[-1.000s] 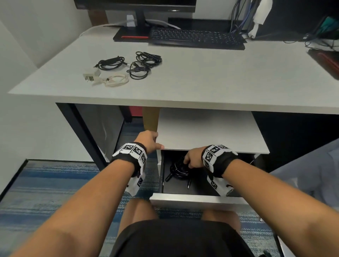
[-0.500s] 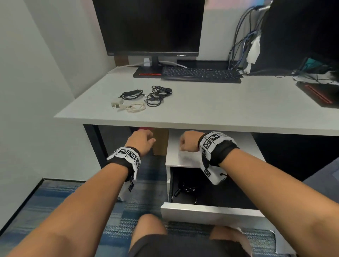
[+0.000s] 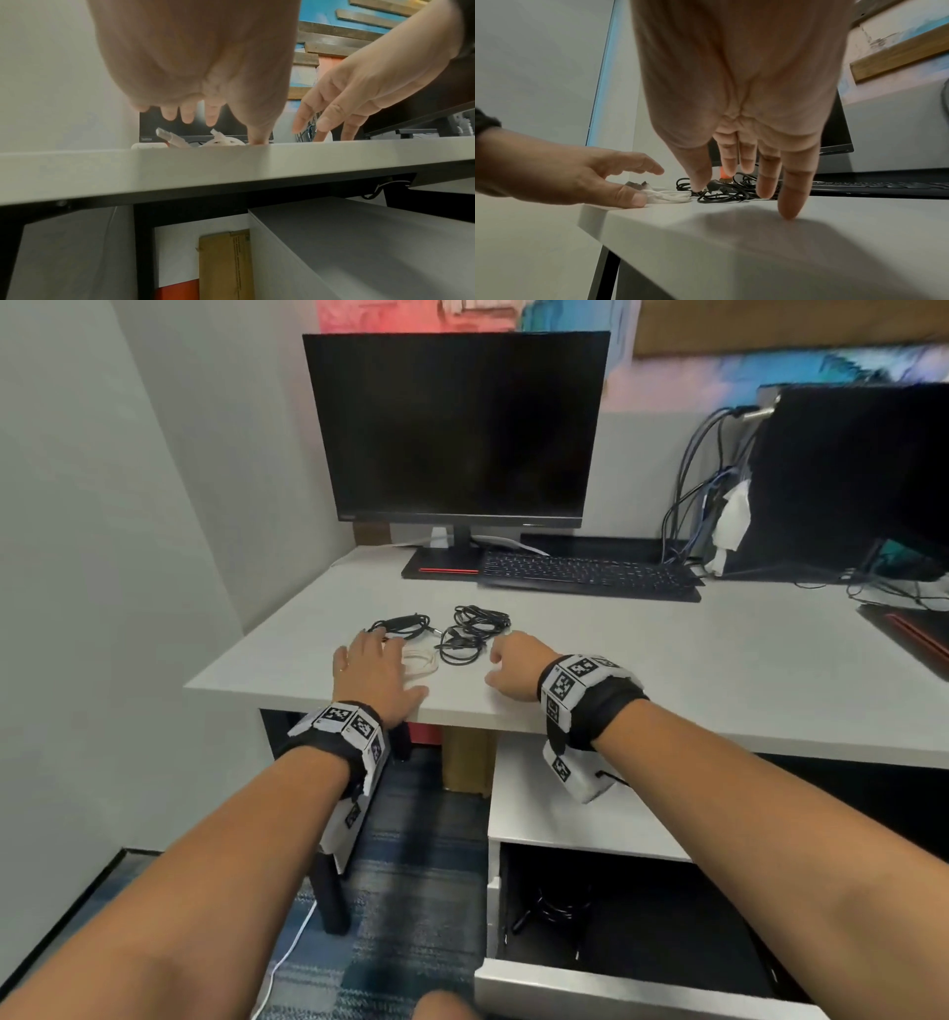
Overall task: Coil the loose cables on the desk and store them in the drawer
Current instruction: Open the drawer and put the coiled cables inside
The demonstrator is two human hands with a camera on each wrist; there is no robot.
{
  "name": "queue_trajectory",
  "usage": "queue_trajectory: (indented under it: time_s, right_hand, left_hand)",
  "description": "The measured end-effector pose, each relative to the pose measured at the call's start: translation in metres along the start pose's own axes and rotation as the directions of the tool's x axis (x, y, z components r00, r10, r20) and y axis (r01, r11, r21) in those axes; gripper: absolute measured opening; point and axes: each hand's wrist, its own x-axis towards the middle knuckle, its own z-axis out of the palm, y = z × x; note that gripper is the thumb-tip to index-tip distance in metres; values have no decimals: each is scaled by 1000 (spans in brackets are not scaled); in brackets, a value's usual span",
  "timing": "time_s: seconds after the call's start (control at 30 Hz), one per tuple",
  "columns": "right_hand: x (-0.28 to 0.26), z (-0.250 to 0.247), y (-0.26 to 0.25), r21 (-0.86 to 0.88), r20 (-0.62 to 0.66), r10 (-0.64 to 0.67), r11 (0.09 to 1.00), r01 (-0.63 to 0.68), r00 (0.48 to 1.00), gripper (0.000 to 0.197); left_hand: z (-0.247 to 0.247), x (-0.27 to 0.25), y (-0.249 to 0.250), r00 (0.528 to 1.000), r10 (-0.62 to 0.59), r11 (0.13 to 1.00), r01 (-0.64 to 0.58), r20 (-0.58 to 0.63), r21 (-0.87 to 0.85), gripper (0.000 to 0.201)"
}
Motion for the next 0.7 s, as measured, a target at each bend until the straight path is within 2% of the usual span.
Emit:
queue_trajectory:
  time_s: [0.07,0.2,0.33,0.47,0.6,0.7]
  right_hand:
    - [12,2,-1,-7,30,0,1000,0,1000,45]
    - [37,8,-5,-44,101,-20,999,24,995,59]
    - [53,11,-7,-139,200,-33,988,61,979,69]
    - [55,10,-8,-263,225,-38,960,99,974,50]
    - [51,5,-7,-328,208,-10,941,80,978,28]
    - [41,1,-3,-344,147,-10,937,61,989,19]
  left_hand:
    - [4,8,-1,998,-9,1000,8,62,16,74]
    - [14,10,4,991,69,996,-61,117,-68,52]
    - [28,9,-3,988,144,976,-131,63,-171,40]
    - [30,7,-8,978,204,963,-194,36,-189,52]
    - [23,6,-9,968,246,928,-220,50,-300,62]
    - [15,5,-3,964,251,932,-217,85,-291,33]
